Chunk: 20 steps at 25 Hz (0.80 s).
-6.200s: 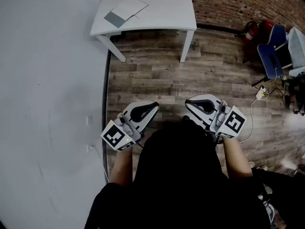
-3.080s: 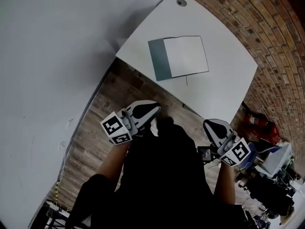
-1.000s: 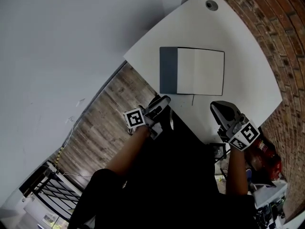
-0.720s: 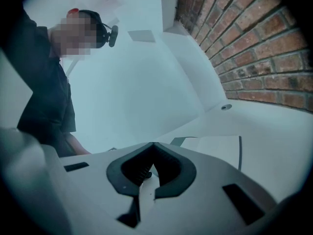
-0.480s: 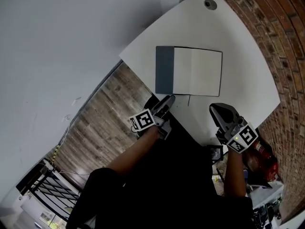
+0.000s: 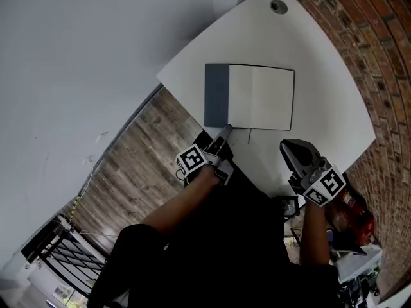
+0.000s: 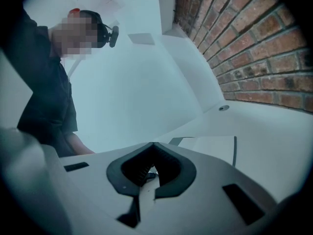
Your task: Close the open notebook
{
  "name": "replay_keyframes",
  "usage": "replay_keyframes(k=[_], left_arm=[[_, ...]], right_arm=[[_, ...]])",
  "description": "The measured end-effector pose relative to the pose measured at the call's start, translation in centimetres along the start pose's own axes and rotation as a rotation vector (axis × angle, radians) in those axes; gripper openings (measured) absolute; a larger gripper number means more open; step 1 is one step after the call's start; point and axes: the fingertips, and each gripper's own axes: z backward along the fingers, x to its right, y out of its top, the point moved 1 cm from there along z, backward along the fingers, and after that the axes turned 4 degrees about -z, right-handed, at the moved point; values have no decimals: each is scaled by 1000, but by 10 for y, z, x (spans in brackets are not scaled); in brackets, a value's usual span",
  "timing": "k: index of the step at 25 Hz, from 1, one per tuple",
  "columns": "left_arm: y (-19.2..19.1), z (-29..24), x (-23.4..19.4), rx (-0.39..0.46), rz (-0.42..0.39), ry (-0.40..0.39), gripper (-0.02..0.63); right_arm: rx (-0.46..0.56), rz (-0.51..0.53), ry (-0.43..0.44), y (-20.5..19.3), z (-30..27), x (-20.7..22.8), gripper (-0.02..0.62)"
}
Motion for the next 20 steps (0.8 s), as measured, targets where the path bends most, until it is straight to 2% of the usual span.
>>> replay_keyframes(k=[9, 13, 20], left_arm=[[-5, -5, 3, 38, 93, -9, 197], [-6, -10, 2, 38, 76, 16, 213], [0, -17, 2, 74, 103, -3, 213]], right_arm=[[10, -10, -5, -6, 7, 3, 5], [22, -13, -6, -5, 9, 2, 5], [31, -16, -19, -8, 17, 5, 5]])
